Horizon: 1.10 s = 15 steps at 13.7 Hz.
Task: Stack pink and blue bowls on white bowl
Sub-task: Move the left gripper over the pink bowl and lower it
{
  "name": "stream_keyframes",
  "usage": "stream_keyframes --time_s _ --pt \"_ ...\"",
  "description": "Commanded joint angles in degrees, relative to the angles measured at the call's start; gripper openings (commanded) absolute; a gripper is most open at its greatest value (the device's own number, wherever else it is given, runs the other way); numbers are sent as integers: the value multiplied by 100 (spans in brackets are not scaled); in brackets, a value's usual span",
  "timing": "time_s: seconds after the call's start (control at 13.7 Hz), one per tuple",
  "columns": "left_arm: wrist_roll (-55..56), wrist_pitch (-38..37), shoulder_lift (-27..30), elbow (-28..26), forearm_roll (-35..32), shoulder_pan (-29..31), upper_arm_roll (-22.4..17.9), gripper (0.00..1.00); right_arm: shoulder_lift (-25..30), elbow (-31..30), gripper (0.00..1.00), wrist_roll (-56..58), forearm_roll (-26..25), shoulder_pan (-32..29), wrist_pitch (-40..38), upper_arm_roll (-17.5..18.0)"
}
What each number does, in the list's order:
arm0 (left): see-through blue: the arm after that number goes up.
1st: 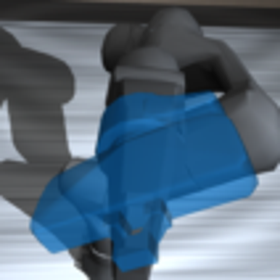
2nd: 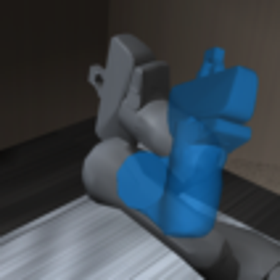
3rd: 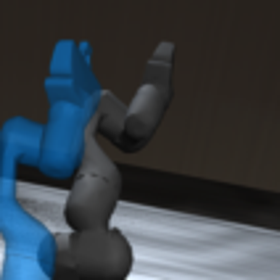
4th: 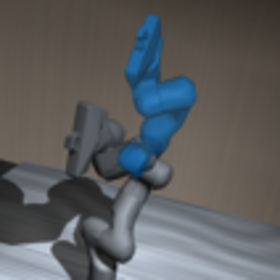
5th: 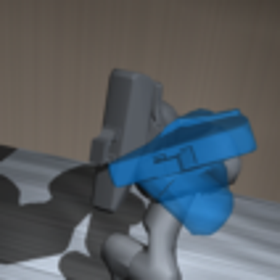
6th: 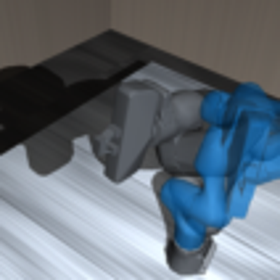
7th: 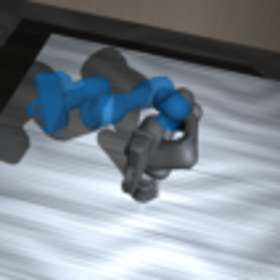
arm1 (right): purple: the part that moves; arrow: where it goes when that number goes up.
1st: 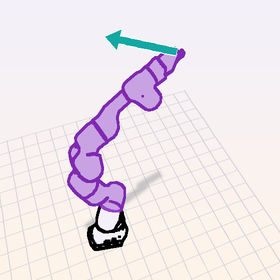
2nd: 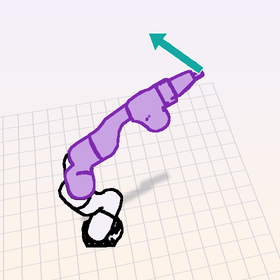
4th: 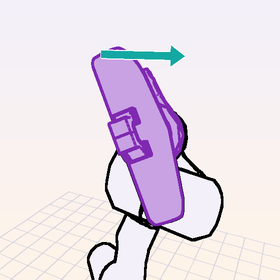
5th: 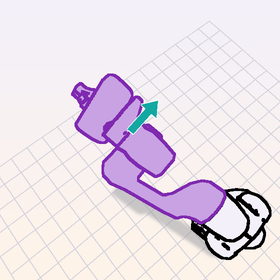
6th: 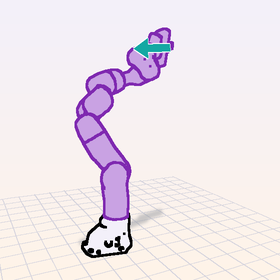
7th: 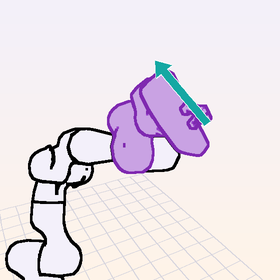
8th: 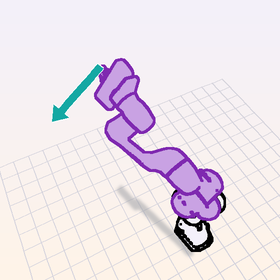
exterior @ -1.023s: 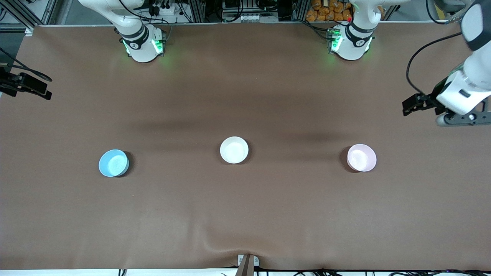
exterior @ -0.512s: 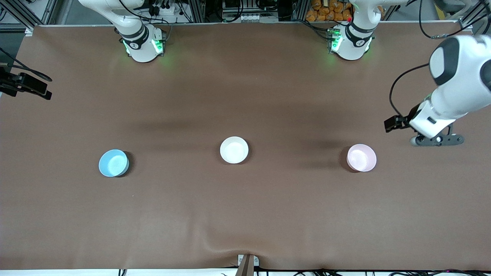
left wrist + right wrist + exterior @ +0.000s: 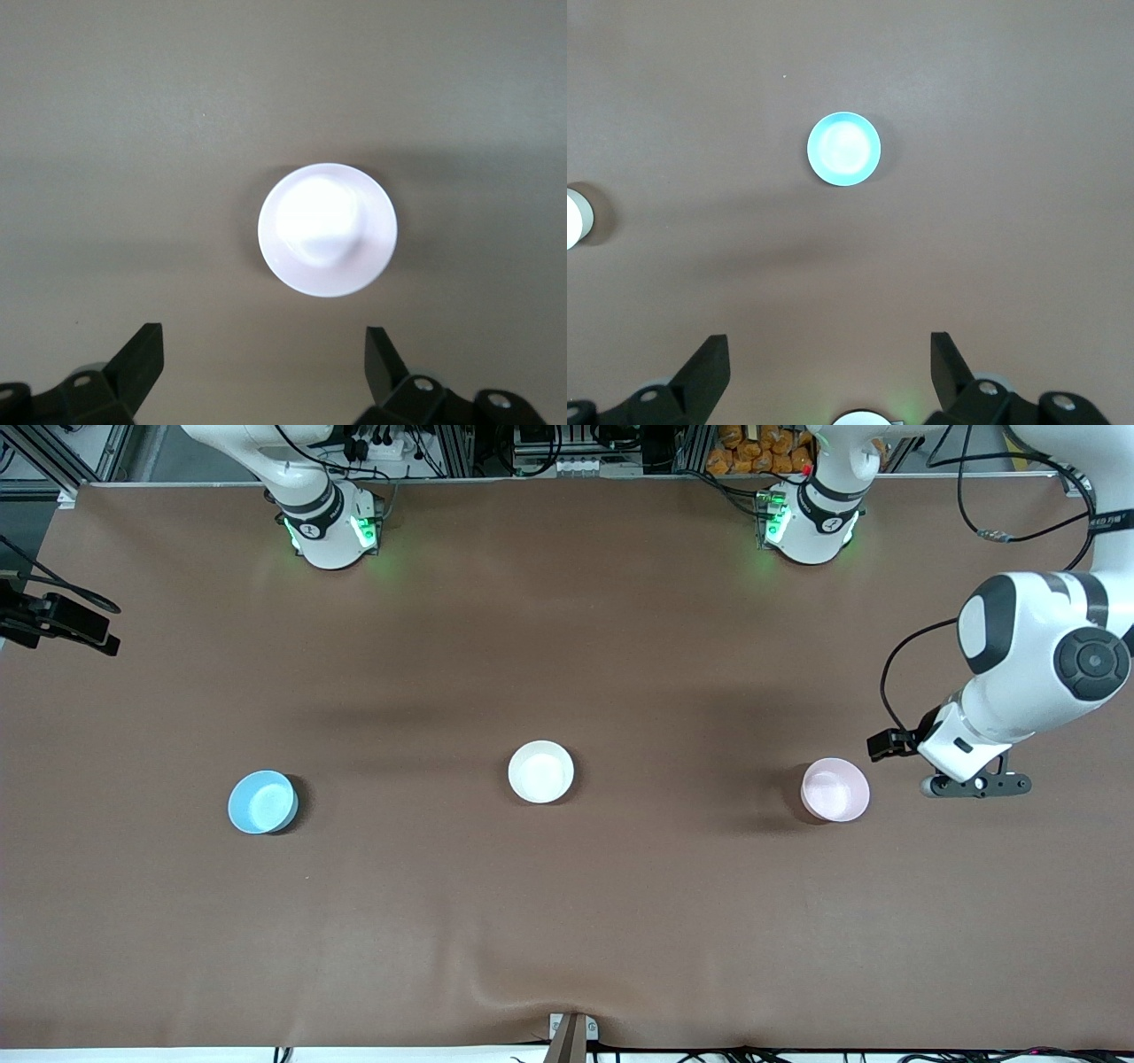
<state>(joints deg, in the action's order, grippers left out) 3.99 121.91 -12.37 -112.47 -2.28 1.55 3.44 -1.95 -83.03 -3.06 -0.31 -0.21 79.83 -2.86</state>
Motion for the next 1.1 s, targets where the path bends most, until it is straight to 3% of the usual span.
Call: stream_keyframes --time_s 0.0,1.02 --pt "-118 272 -178 -47 96 118 25 100 -42 77 100 -37 -39 56 -47 14" --pt "-118 975 -1268 -38 210 197 25 100 -121 68 100 -10 -92 188 -151 5"
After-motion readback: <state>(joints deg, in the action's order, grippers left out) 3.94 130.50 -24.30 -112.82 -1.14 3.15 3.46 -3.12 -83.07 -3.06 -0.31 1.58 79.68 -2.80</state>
